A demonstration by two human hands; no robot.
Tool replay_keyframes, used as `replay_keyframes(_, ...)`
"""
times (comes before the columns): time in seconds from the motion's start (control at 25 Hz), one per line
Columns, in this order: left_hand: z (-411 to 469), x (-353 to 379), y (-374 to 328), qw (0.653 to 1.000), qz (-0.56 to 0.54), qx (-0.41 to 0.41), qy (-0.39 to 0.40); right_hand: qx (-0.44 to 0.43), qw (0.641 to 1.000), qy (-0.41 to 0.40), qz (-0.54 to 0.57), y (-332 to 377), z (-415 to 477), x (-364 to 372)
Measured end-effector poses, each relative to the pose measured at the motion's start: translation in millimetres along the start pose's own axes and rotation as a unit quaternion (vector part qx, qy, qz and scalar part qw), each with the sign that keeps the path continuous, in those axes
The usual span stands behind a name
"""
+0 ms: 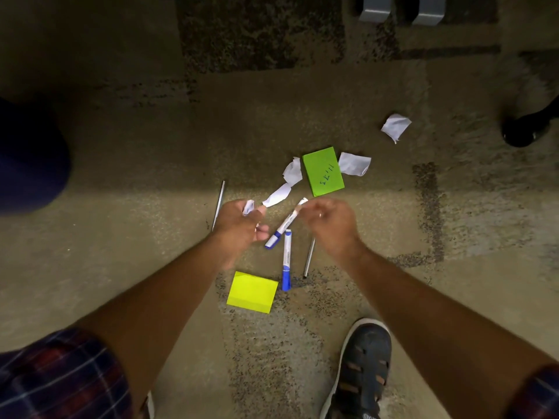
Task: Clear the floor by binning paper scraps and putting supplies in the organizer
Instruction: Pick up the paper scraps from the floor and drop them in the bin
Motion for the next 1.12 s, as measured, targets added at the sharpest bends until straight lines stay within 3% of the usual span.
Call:
replay_keyframes(0.08, 16.3, 1.6, -21.2, 0.984, 0.160, 0.072, -0.039, -0.048, 0.983, -0.094, -0.150, 8.1, 34.9, -52.7)
replay_keyframes(0.2, 28.4, 19.0, -54.0, 0.908, 0.368, 0.175, -0.100, -0.081, 0.927, -0.140, -0.337, 13.1, 87.8, -102.0)
replay_keyframes(0.44, 51.6, 76.8, -71.2, 0.851, 0.456, 0.261, -0.014, -0.116, 0.858, -0.107, -0.489, -5.7, 126.8, -89.5)
replay_keyframes(0.52, 60.9, 83.6, -74.6, 0.835, 0.483, 0.262, -0.033, -0.134, 0.848, -0.124, -0.498, -6.5, 127.5, -85.9)
replay_keyframes(0.6, 66.4, 86.8, -77.7, 0.812, 0.512, 0.273, -0.060, -0.124, 0.862, -0.133, -0.472, -7.7, 131.2, -89.8)
replay_keyframes(0.68, 69.5, 85.7, -78.2, 0.821, 0.500, 0.264, -0.074, -0.103, 0.894, -0.123, -0.419, -13.4, 133.2, -98.7)
replay_keyframes(0.96, 80.2, 47.3, -88.3, 0.941, 0.255, 0.191, -0.114, -0.105, 0.948, -0.210, -0.213, 12.8, 151.5, -177.9)
replay_keyframes(1.04, 70.9, 23.5, -88.0, 0.948, 0.218, 0.187, -0.141, -0.156, 0.937, -0.196, -0.244, 26.0, 166.8, -184.9)
replay_keyframes(1.12, 59.7, 7.2, -80.1, 0.950, 0.211, 0.185, -0.137, -0.182, 0.925, -0.133, -0.306, 28.2, 183.4, -177.9)
Point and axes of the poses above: each hand's wrist, its own z-axis towards the middle knuckle, its own x-axis out of the palm, y = z × x, the point moved 9 cm from there along z, towards the middle knuckle, and after that the axes turned 1 degree about y, right-handed, at the moved point
